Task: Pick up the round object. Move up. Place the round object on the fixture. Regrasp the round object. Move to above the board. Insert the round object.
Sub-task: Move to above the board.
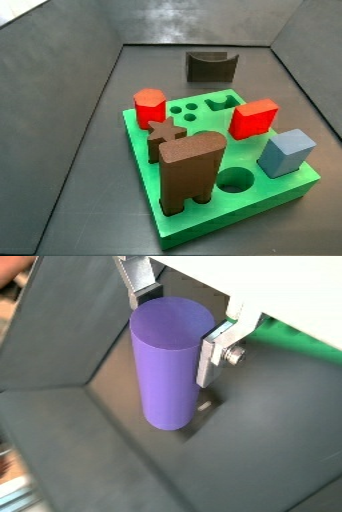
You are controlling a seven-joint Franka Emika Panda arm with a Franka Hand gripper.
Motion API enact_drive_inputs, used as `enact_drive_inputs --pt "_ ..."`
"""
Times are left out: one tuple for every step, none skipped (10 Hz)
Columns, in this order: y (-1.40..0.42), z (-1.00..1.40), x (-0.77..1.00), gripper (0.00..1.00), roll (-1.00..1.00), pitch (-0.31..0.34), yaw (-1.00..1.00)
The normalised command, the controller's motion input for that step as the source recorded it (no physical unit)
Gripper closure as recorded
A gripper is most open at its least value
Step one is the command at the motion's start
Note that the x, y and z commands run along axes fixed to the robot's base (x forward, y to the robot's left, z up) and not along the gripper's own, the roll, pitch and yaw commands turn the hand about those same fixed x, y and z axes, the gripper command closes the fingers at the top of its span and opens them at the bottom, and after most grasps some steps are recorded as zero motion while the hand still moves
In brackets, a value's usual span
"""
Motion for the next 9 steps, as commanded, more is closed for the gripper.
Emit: enact_drive_inputs --pt "-1.0 0.26 -0.68 1.0 -1.0 -0.109 -0.1" --pt "-1.0 0.26 -0.69 1.0 -1.0 -0.105 -0.11" --pt "-1.0 0.26 -0.73 1.0 -1.0 -0.105 -0.11" --pt "-0.67 0.18 -0.54 1.0 -1.0 -0.106 -0.12" --pt "-0.38 0.1 -0.36 1.0 -1.0 -0.104 -0.12" --pt "-0.24 0.06 -0.26 1.0 -1.0 -0.101 -0.12" --pt "-0.07 0.03 -0.13 1.0 -1.0 -0.097 -0.12" --pt "-0.02 0.01 -0.09 1.0 -1.0 -0.103 -0.12" --pt "0.02 0.0 -0.06 1.0 -0.68 -0.072 -0.06"
